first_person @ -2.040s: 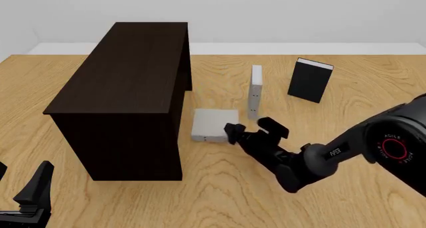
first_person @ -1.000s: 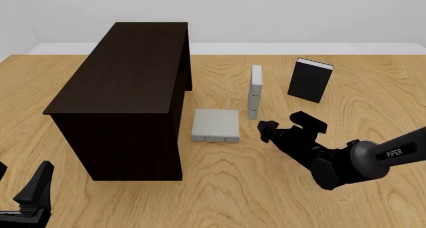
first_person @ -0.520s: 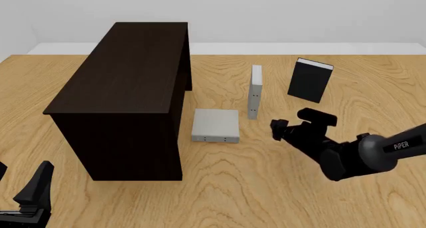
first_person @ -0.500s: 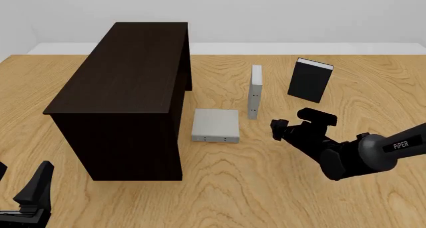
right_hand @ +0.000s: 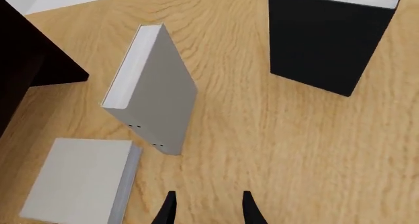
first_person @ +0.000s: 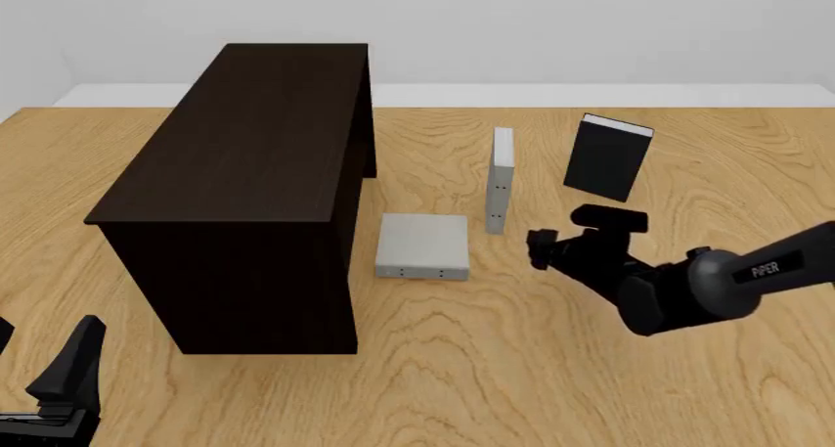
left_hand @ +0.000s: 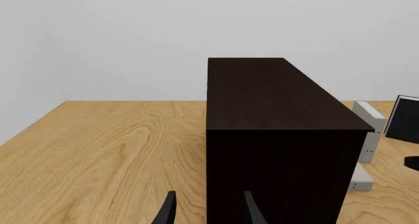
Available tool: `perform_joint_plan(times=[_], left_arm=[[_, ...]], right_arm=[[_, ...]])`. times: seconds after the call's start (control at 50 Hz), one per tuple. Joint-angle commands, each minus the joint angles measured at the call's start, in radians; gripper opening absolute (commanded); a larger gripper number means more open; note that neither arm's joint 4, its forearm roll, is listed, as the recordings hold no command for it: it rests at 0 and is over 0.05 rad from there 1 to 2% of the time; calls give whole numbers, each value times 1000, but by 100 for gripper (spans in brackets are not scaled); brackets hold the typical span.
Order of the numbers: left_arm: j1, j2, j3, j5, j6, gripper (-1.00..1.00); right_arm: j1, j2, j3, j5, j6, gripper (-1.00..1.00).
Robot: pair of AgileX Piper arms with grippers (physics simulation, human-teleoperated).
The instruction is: Pick up the book on the right and place it under the cabinet shelf.
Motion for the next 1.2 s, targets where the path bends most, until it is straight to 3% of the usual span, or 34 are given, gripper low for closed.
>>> perform_joint_plan(times=[0.02, 0.16, 0.6, 1.0, 1.2], left_arm=[[0, 0, 0, 0, 0, 100], [0, 0, 0, 0, 0, 100], [0, 0, 0, 0, 0, 100], [0, 0, 0, 0, 0, 100], [0, 0, 0, 0, 0, 100]], right_arm=[[8, 20, -25, 7, -43, 100], [10, 16, -42, 18, -94, 100], [92, 51, -110, 43, -98, 100], [91, 125, -153, 44, -145, 100], [64, 119, -122, 29, -237, 100]])
